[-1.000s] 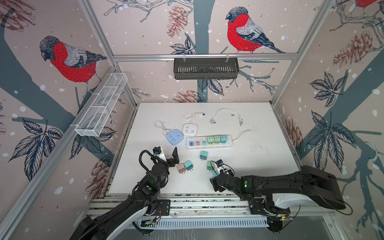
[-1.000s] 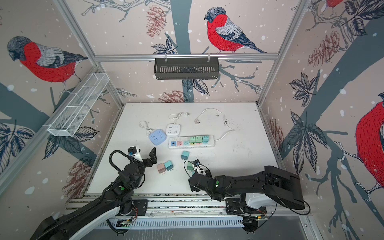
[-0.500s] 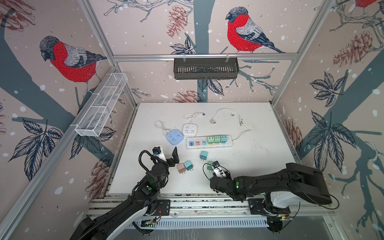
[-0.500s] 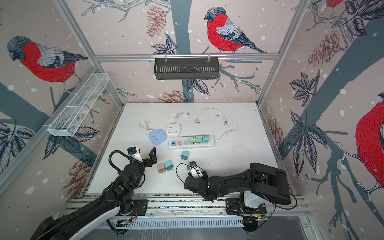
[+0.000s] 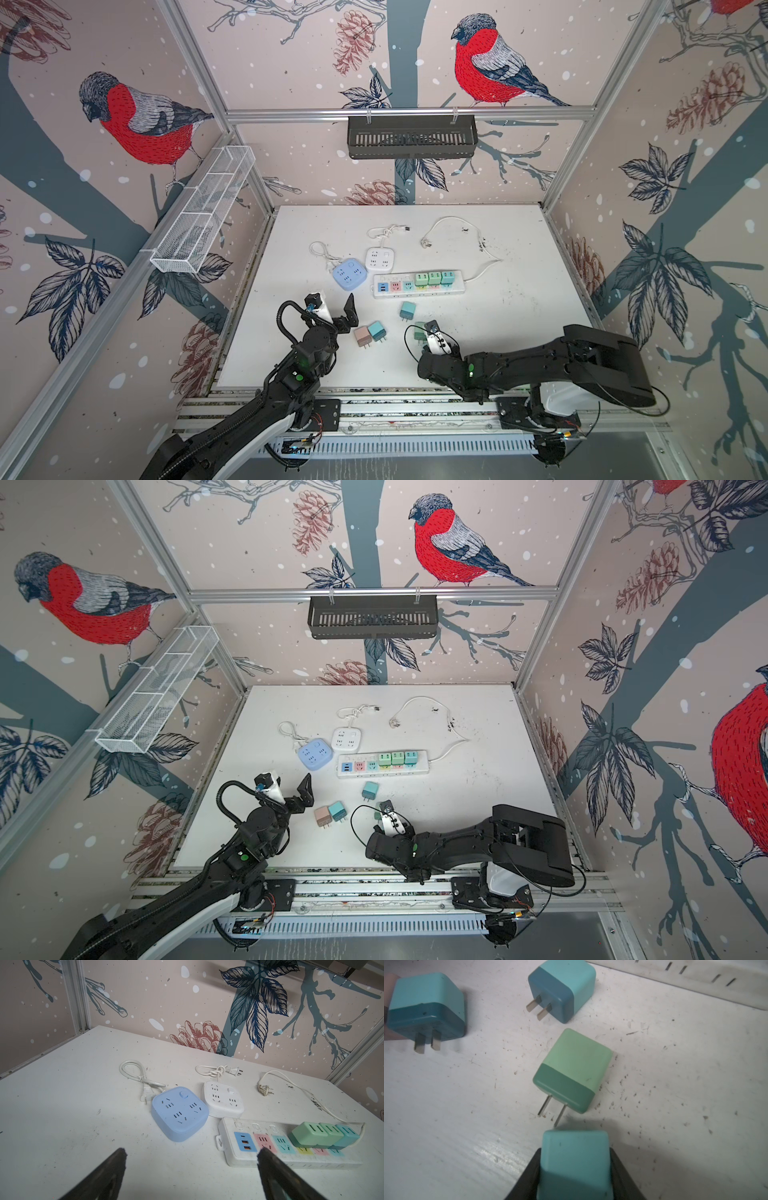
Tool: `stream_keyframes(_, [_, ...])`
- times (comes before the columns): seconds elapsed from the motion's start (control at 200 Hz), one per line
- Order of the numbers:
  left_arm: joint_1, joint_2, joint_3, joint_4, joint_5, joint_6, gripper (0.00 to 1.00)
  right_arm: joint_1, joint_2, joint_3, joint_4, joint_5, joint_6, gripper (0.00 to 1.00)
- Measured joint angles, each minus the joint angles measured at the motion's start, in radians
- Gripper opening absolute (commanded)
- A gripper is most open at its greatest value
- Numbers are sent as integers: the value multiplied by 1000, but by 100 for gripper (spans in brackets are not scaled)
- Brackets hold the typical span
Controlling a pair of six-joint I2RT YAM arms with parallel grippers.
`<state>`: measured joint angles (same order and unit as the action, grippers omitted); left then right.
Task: Insert the plug
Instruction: 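Lower the right gripper and close it on a teal plug, then lift the teal plug toward the left gripper while left reaches to meet it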
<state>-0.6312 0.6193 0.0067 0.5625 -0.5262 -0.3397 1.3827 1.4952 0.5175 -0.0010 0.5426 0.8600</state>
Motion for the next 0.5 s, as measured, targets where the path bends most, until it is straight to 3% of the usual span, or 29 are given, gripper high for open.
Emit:
stream_keyframes(0.26, [0, 2, 0, 0, 3, 0, 98, -10, -152, -61, -2, 18, -2, 21])
stream_keyframes(0.5, [0, 10, 0, 0, 24, 2, 98, -91, -346, -207, 298, 78, -135, 16])
